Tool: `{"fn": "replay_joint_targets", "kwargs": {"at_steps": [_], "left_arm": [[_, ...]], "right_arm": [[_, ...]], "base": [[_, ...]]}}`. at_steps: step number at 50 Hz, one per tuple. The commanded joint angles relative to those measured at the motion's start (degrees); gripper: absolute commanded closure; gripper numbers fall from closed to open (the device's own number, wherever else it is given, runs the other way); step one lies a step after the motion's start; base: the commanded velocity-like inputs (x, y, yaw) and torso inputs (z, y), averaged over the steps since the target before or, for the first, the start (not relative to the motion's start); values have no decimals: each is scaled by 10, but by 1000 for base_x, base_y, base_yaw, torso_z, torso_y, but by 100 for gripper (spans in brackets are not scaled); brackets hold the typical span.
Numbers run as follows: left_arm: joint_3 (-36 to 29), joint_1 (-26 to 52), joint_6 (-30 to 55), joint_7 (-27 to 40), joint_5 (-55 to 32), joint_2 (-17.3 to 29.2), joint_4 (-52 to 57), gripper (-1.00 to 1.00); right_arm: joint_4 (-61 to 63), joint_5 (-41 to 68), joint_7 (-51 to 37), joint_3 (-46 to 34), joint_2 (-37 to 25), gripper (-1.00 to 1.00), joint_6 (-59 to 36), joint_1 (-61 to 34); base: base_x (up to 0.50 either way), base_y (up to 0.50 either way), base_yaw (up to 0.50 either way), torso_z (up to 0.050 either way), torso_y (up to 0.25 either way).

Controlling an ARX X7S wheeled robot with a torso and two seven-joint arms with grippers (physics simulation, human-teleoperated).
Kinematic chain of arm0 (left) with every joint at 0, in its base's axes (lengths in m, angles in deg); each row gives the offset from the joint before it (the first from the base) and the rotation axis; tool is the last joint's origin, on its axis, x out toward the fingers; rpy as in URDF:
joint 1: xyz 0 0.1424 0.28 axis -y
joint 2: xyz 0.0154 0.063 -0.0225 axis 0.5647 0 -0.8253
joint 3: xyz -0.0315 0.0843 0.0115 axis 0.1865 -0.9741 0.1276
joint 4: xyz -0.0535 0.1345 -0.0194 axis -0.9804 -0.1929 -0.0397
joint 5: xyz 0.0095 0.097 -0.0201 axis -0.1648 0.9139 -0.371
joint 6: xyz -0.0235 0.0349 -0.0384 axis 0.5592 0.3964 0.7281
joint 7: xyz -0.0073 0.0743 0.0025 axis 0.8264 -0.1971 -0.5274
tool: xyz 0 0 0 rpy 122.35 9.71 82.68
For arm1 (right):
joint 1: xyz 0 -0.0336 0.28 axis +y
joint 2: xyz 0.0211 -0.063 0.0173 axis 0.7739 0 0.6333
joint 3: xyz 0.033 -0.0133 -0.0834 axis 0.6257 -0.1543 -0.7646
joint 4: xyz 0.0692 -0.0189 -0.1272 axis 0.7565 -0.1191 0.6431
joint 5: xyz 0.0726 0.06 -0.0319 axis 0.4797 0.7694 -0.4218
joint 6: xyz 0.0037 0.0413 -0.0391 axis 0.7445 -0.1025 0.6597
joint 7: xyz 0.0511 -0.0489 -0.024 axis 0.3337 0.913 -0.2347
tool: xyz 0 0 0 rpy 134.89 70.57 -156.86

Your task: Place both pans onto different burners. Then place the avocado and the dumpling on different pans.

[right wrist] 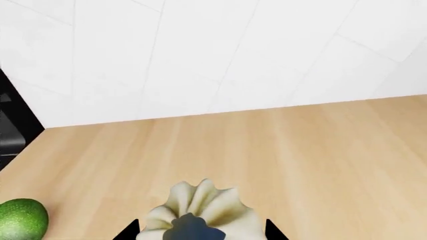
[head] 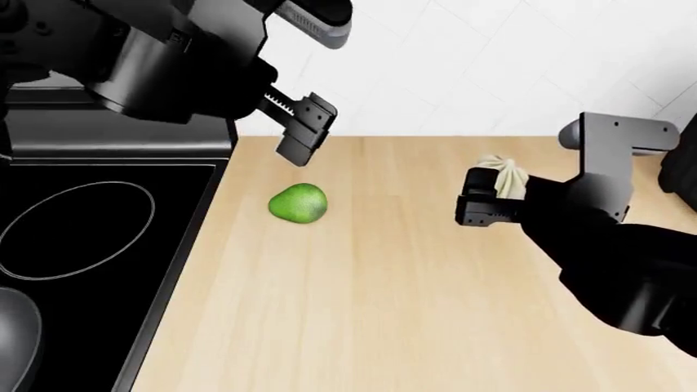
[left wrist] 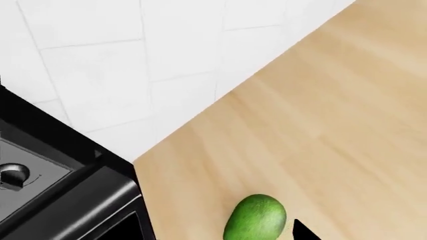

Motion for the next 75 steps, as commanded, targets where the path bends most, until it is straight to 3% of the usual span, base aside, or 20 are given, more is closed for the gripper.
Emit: {"fn": "replay_joint_targets", "kwargs": {"at_steps": [1,30,75], "left_arm": [[-32,-4,-23,-51,41,-33,-28,-100],[-121,-55,-108,-171,151,-92,-147,-100],[-188,-111,-172,-263,217,-159,-272,-100]], "right_arm": [[-5,-14,9,4,1,100,-3,4],[-22,-23,25,3,6,100,9,22],[-42,-31,40,2,12,100,15,35]], "base": [[0,0,0,0,0],[0,0,0,0,0],[0,0,0,0,0]]}}
